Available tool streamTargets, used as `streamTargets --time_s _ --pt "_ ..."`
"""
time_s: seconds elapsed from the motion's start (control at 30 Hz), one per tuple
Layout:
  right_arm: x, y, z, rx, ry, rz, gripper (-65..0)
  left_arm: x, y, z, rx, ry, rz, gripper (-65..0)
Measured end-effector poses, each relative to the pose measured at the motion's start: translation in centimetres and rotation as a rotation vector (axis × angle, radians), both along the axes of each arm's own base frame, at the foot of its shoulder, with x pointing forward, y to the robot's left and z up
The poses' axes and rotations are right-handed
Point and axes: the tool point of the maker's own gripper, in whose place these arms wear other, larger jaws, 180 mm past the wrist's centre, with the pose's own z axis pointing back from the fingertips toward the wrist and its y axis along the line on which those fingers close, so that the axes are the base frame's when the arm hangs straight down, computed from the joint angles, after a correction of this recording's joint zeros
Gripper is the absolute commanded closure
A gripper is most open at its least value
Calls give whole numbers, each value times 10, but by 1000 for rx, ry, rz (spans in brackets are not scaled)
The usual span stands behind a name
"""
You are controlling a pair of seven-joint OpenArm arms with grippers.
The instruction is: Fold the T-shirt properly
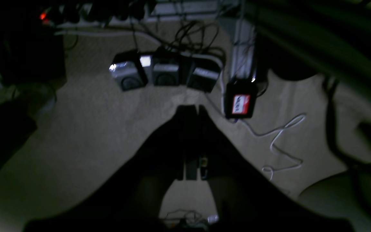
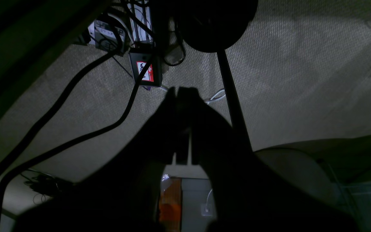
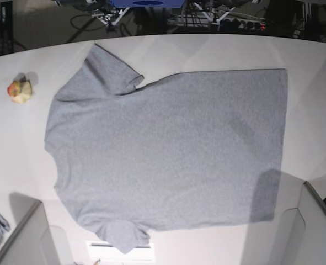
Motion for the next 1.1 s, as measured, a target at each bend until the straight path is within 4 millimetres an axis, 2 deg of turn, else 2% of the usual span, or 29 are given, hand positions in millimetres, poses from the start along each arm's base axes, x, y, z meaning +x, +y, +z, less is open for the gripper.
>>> streamTargets --time_s 0.1,0.17,0.23,0.33,0.37,0.43,0.47,0.53,0.6,0.7,0.73,0.8,0.83,0.9,0.97,1.03,1.1 --pt "0 0 0 0 0 0 -218 1 3 0 8 1 0 -5" --pt "0 0 0 0 0 0 -314 10 3 0 7 -15 0 -7" --pt "0 0 0 0 1 0 -362 24 2 0 6 -45 1 -7" --pt "0 0 0 0 1 0 -365 33 2 0 6 -67 2 -8" --pt "0 0 0 0 1 0 -354 32 2 0 7 -66 2 -8" --pt "0 0 0 0 0 0 -270 26 4 0 9 -53 2 -8" --pt "0 0 0 0 0 -1 -188 23 4 0 9 -48 2 -12" --pt "0 0 0 0 1 -2 0 16 4 0 9 -33 2 -67" --pt "0 0 0 0 0 -5 0 14 4 0 9 -29 2 -169" --pt "0 0 0 -1 0 -7 0 16 4 0 8 -32 3 -395" --pt "0 0 0 -1 1 -7 0 17 4 0 9 -33 -1 -449" --pt "0 0 0 0 1 -7 0 18 4 0 8 -36 -3 -535" --pt "0 0 0 -1 1 -7 0 18 4 0 8 -37 -3 -540" --pt "0 0 0 0 0 -7 0 17 4 0 8 -34 -3 -502" --pt "0 0 0 -1 0 -7 0 16 4 0 8 -32 -5 -433" --pt "0 0 0 0 1 -7 0 16 4 0 9 -33 2 -327" --pt "-3 0 0 0 2 -7 0 16 4 0 9 -33 4 -156"
